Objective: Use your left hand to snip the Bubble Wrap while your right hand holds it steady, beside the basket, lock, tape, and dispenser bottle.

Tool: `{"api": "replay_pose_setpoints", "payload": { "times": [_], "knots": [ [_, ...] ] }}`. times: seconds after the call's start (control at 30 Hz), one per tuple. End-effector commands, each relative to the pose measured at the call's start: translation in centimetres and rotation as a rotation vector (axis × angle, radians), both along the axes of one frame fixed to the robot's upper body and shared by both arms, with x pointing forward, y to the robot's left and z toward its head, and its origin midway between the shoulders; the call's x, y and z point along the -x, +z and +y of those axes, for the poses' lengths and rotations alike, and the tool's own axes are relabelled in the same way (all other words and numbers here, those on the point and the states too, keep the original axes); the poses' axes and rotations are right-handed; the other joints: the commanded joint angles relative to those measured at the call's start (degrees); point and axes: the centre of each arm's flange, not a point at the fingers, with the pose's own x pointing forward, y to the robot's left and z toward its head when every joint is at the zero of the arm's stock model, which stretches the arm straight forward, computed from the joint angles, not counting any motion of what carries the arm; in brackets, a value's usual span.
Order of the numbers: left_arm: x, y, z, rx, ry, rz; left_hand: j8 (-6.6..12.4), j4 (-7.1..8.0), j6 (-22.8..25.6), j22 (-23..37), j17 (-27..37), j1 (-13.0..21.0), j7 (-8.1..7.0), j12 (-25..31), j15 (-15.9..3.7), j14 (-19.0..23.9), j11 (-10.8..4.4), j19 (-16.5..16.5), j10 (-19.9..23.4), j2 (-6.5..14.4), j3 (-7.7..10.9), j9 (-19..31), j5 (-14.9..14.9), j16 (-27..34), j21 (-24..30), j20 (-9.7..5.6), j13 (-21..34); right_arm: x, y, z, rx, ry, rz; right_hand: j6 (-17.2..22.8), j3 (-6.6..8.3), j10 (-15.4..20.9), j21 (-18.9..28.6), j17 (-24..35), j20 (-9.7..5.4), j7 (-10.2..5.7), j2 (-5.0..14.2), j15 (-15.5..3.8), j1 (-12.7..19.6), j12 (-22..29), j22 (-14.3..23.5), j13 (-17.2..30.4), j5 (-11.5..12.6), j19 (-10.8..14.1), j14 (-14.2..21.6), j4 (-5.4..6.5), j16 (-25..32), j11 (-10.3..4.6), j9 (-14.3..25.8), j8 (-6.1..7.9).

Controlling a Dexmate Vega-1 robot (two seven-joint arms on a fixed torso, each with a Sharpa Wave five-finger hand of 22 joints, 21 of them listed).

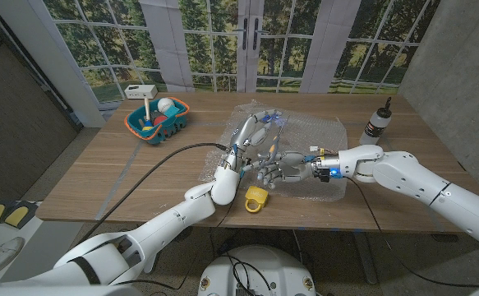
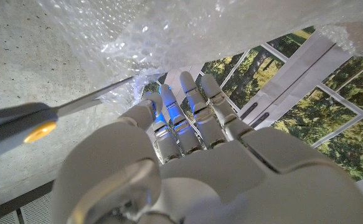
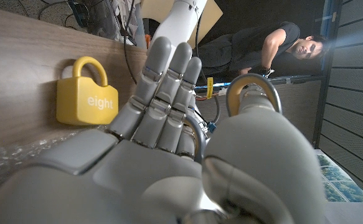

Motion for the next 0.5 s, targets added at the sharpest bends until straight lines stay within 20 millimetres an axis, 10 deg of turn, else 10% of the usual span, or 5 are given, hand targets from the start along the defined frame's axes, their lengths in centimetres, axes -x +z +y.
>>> {"api": "replay_pose_setpoints", "payload": {
  "times": [0.03,0.5],
  "knots": [
    [0.37,0.2,-0.15,-0.046,-0.001,-0.003,-0.43,-1.62,-0.8,0.0,-2.8,-0.1,-0.4,-3.2,-8.04,-10.2,0.17,-6.4,-3.8,-1.9,-2.96,-1.7,-0.1,-0.3,-3.6,2.67,-2.8,0.76,-0.43,-0.23,-0.014,-0.021,0.005,0.6,-0.16,0.4,-0.3,0.0,-4.9,0.97,0.14,-3.94,-0.5,-0.2,0.0,0.0,0.4,0.6,-0.9,0.29,-0.1,0.26,-0.1,0.43],
    [0.49,0.64,-0.54,-0.127,-0.036,-0.015,-0.49,-3.6,0.5,0.0,-7.1,4.8,0.41,-3.5,-7.21,-14.7,0.42,-8.8,-4.7,-0.2,-4.01,-4.8,0.2,0.6,-6.5,5.64,-7.0,1.29,-0.56,-0.41,-0.024,-0.036,-0.005,0.4,-0.08,0.7,-0.6,-0.1,-4.96,0.97,0.57,-4.13,-0.5,-0.5,0.0,-0.2,0.5,0.7,-0.7,0.36,-0.1,0.33,-0.7,0.59]
  ]
}}
